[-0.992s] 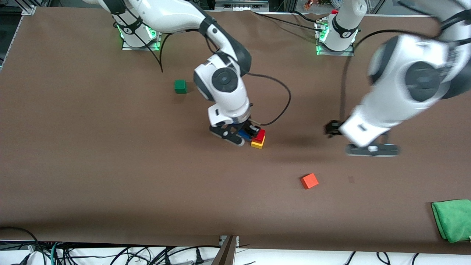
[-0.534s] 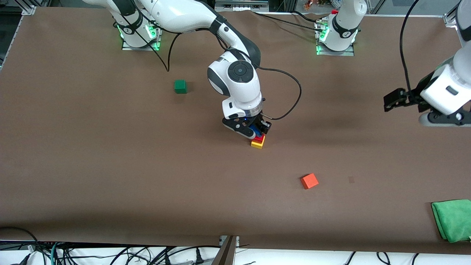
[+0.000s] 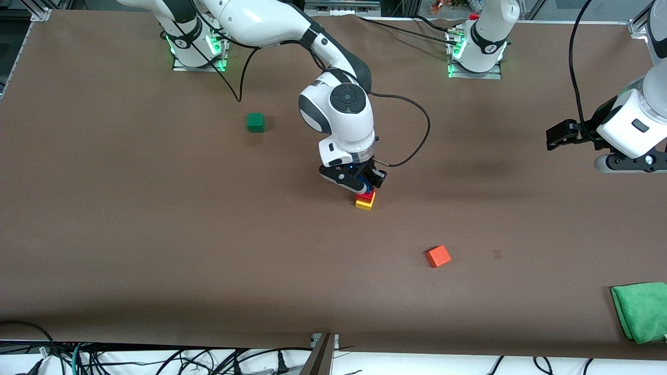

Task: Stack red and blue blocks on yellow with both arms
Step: 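Lower the blue cube onto the red cube while the left gripper withdraws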

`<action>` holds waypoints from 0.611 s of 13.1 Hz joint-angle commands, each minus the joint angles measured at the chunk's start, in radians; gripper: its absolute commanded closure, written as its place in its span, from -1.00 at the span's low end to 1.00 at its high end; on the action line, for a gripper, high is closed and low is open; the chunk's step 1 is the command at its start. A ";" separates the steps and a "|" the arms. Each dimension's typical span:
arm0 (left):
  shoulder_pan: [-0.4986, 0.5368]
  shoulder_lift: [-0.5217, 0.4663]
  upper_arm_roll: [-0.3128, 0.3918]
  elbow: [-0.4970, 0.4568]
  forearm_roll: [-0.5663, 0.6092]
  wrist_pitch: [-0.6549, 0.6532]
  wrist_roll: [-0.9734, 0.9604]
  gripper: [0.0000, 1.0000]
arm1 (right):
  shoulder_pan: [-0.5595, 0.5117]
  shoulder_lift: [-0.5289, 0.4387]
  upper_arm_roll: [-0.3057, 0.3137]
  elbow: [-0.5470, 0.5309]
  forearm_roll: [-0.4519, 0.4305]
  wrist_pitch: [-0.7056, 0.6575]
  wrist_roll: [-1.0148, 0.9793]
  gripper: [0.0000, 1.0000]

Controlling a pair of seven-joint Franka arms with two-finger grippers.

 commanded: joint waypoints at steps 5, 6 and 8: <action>0.007 0.006 0.000 0.006 -0.012 0.004 0.020 -1.00 | 0.007 0.029 -0.012 0.050 -0.019 0.037 0.022 -0.49; 0.007 0.006 0.000 0.006 -0.010 0.004 0.022 -1.00 | 0.007 0.029 -0.023 0.050 -0.017 0.046 0.019 -0.99; 0.007 0.006 0.000 0.006 -0.012 0.004 0.020 -1.00 | 0.007 0.027 -0.026 0.050 -0.016 0.043 0.017 -1.00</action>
